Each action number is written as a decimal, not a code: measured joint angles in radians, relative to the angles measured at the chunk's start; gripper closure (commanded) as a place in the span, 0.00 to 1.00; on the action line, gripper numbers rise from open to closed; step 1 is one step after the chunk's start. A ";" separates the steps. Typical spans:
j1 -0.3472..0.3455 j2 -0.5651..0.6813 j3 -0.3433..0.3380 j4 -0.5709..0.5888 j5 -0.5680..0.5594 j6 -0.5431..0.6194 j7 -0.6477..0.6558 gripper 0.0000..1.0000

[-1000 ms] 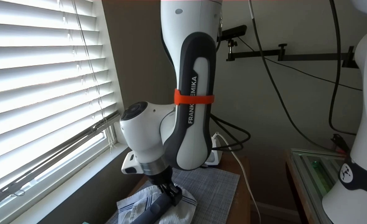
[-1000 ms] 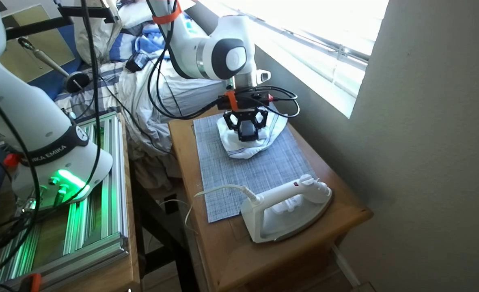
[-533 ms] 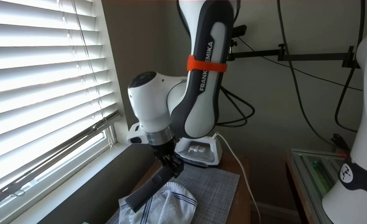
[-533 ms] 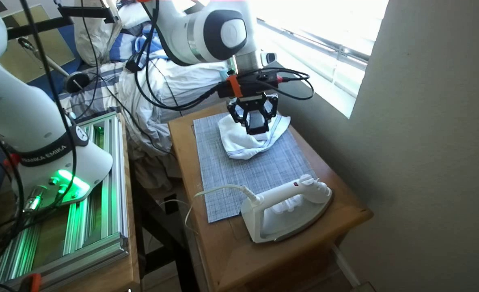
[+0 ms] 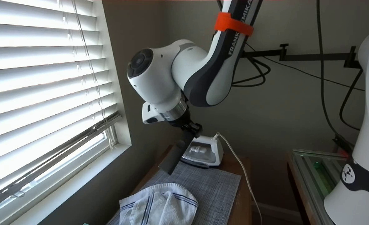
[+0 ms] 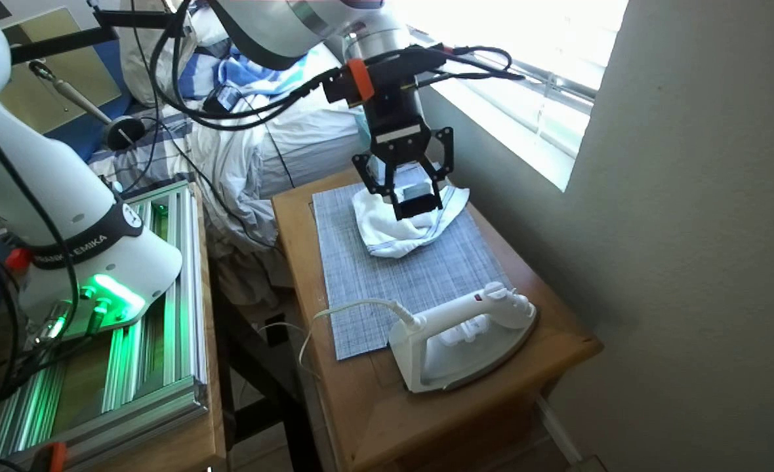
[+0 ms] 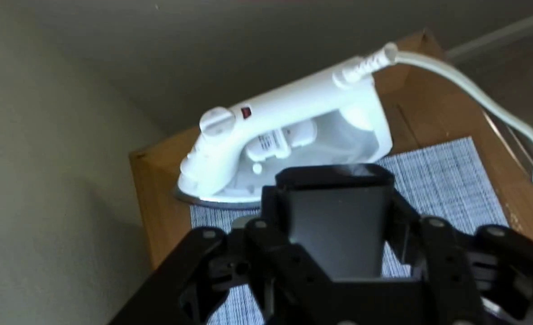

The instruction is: Move the black remote to the right

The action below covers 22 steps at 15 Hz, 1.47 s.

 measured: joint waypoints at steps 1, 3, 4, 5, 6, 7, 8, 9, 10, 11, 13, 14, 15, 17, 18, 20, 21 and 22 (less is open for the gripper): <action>0.002 -0.008 0.020 -0.002 -0.024 -0.063 0.012 0.68; 0.012 -0.011 0.065 -0.003 -0.055 -0.181 0.027 0.68; 0.017 -0.009 0.086 -0.003 -0.056 -0.230 0.033 0.68; 0.022 -0.005 0.106 -0.003 -0.056 -0.279 0.052 0.68; 0.024 0.000 0.122 -0.003 -0.042 -0.319 0.080 0.68; 0.024 0.007 0.133 -0.002 -0.021 -0.347 0.113 0.68; 0.023 0.016 0.139 -0.001 0.018 -0.357 0.142 0.68; 0.020 0.026 0.141 0.001 0.064 -0.357 0.159 0.68; 0.013 0.037 0.141 0.003 0.109 -0.353 0.166 0.68; 0.002 0.048 0.140 0.005 0.149 -0.339 0.167 0.68; -0.034 0.072 0.133 0.005 0.215 -0.291 0.165 0.68; -0.055 0.085 0.127 0.005 0.246 -0.262 0.162 0.68; -0.077 0.100 0.120 0.005 0.277 -0.231 0.157 0.68; -0.119 0.130 0.108 0.005 0.347 -0.171 0.141 0.68; -0.138 0.144 0.103 0.005 0.386 -0.141 0.134 0.68; -0.173 0.168 0.093 0.006 0.469 -0.082 0.110 0.68; -0.188 0.179 0.089 0.007 0.514 -0.054 0.096 0.68; -0.202 0.189 0.086 0.009 0.563 -0.028 0.079 0.68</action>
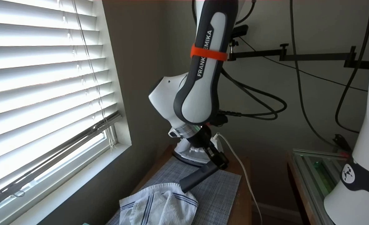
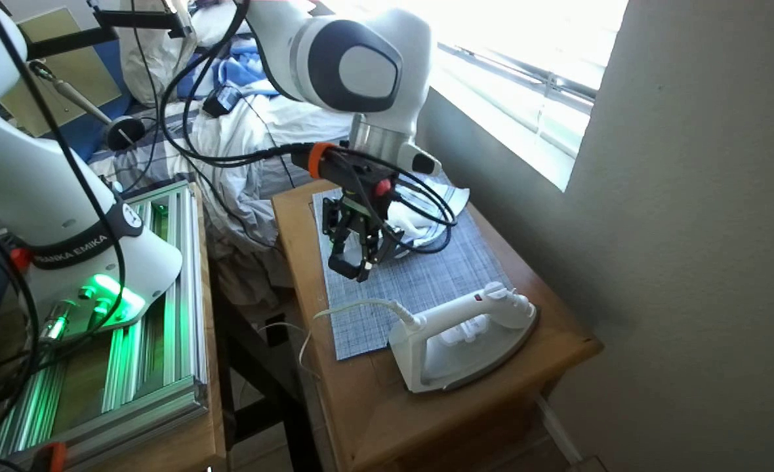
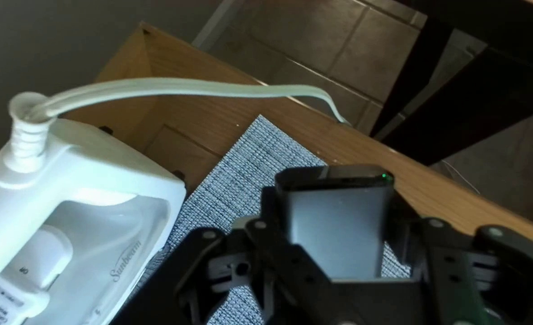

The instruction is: Move the black remote to the right

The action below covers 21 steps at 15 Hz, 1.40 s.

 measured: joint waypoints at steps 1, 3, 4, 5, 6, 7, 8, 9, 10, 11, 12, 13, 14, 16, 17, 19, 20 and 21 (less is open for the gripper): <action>-0.015 0.011 -0.001 0.004 0.054 0.023 -0.018 0.68; -0.042 0.024 0.000 0.016 0.164 0.060 -0.054 0.68; -0.055 0.027 0.002 0.021 0.219 0.074 -0.072 0.68; -0.068 0.027 0.003 0.025 0.273 0.088 -0.090 0.68; -0.082 0.027 0.006 0.030 0.328 0.102 -0.108 0.68; -0.098 0.027 0.009 0.033 0.381 0.119 -0.126 0.68; -0.114 0.026 0.011 0.033 0.432 0.140 -0.142 0.68; -0.131 0.027 0.014 0.033 0.480 0.164 -0.158 0.68; -0.149 0.027 0.016 0.032 0.525 0.188 -0.174 0.68; -0.170 0.027 0.020 0.030 0.572 0.219 -0.190 0.68; -0.190 0.027 0.026 0.026 0.616 0.255 -0.206 0.43; -0.210 0.026 0.037 0.019 0.659 0.302 -0.229 0.43; -0.226 0.026 0.047 0.013 0.685 0.336 -0.246 0.43; -0.234 0.025 0.057 0.009 0.701 0.355 -0.251 0.68; -0.233 0.026 0.057 0.009 0.702 0.355 -0.243 0.68; -0.222 0.030 0.042 0.009 0.693 0.353 -0.205 0.68; -0.212 0.034 0.026 0.009 0.677 0.351 -0.181 0.68; -0.199 0.038 0.007 0.008 0.655 0.351 -0.152 0.68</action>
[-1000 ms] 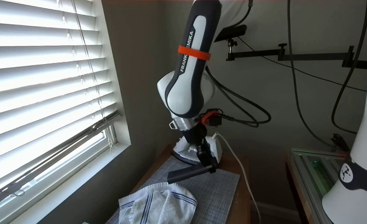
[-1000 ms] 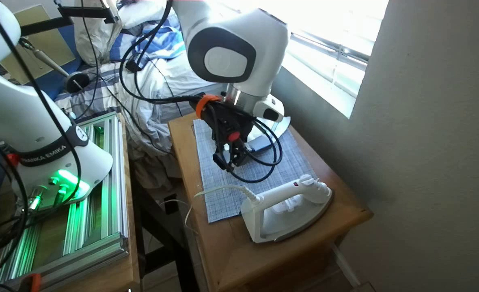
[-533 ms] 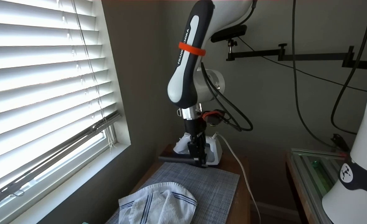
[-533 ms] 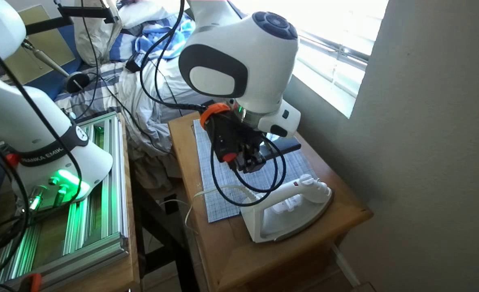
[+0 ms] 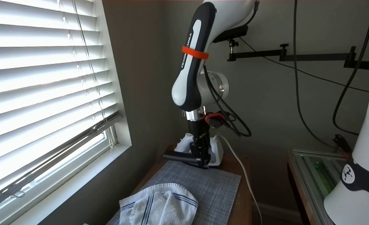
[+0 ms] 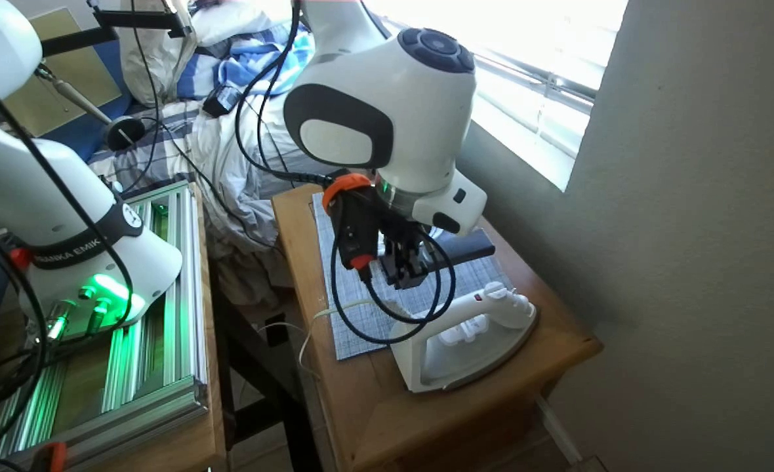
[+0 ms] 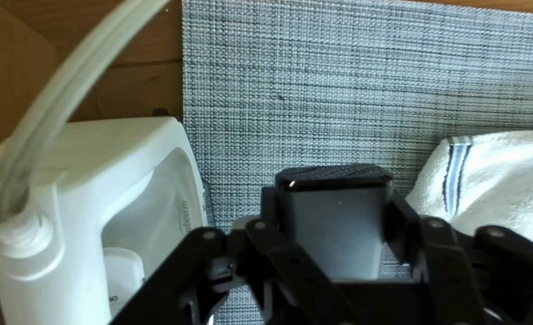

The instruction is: Move the black remote to the right

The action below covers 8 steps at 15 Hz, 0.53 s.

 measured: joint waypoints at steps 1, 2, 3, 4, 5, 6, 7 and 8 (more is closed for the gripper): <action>0.013 0.004 -0.017 -0.002 -0.018 0.000 0.025 0.68; 0.023 0.009 -0.029 -0.003 -0.035 0.001 0.046 0.68; 0.033 0.014 -0.036 -0.006 -0.049 0.002 0.061 0.68; 0.040 0.020 -0.037 -0.008 -0.059 0.002 0.070 0.68; 0.048 0.025 -0.038 -0.011 -0.069 0.003 0.080 0.68; 0.057 0.029 -0.038 -0.014 -0.074 0.007 0.092 0.68; 0.067 0.034 -0.038 -0.017 -0.076 0.016 0.105 0.68; 0.078 0.040 -0.039 -0.019 -0.080 0.029 0.125 0.68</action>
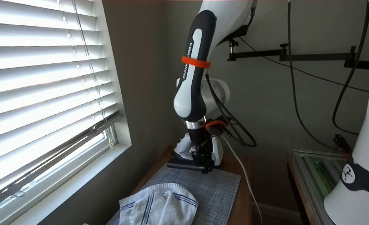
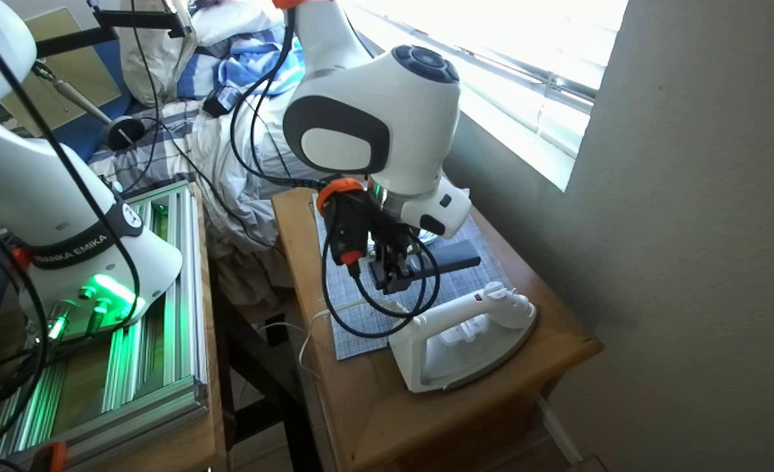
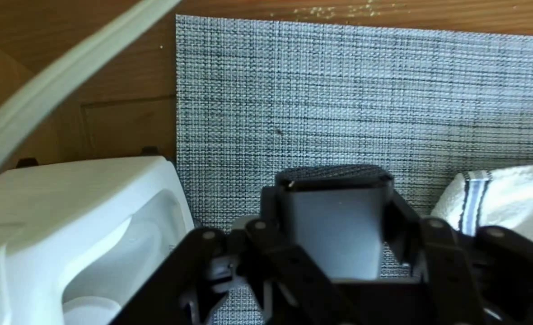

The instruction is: Move the black remote to the right

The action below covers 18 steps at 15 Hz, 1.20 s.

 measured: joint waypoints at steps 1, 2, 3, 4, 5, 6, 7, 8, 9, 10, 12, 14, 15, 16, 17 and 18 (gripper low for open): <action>0.011 0.008 -0.003 -0.001 -0.006 0.017 0.024 0.68; 0.023 0.016 -0.008 -0.001 -0.008 0.036 0.049 0.68; 0.034 0.025 -0.015 0.000 -0.011 0.054 0.073 0.68; 0.045 0.034 -0.021 0.000 -0.015 0.070 0.095 0.68; 0.057 0.043 -0.029 0.000 -0.022 0.083 0.116 0.68; 0.071 0.053 -0.039 0.001 -0.032 0.094 0.137 0.68; 0.086 0.064 -0.051 0.001 -0.044 0.103 0.161 0.68; 0.102 0.074 -0.065 0.003 -0.057 0.108 0.183 0.68; 0.120 0.084 -0.079 0.005 -0.071 0.111 0.204 0.68; 0.138 0.094 -0.095 0.008 -0.085 0.111 0.224 0.68; 0.169 0.114 -0.121 0.016 -0.107 0.111 0.258 0.68; 0.195 0.132 -0.140 0.025 -0.120 0.111 0.284 0.68; 0.204 0.141 -0.147 0.031 -0.125 0.111 0.295 0.62; 0.212 0.149 -0.152 0.037 -0.128 0.111 0.303 0.34; 0.219 0.157 -0.156 0.044 -0.130 0.111 0.309 0.22; 0.225 0.165 -0.160 0.051 -0.131 0.110 0.314 0.12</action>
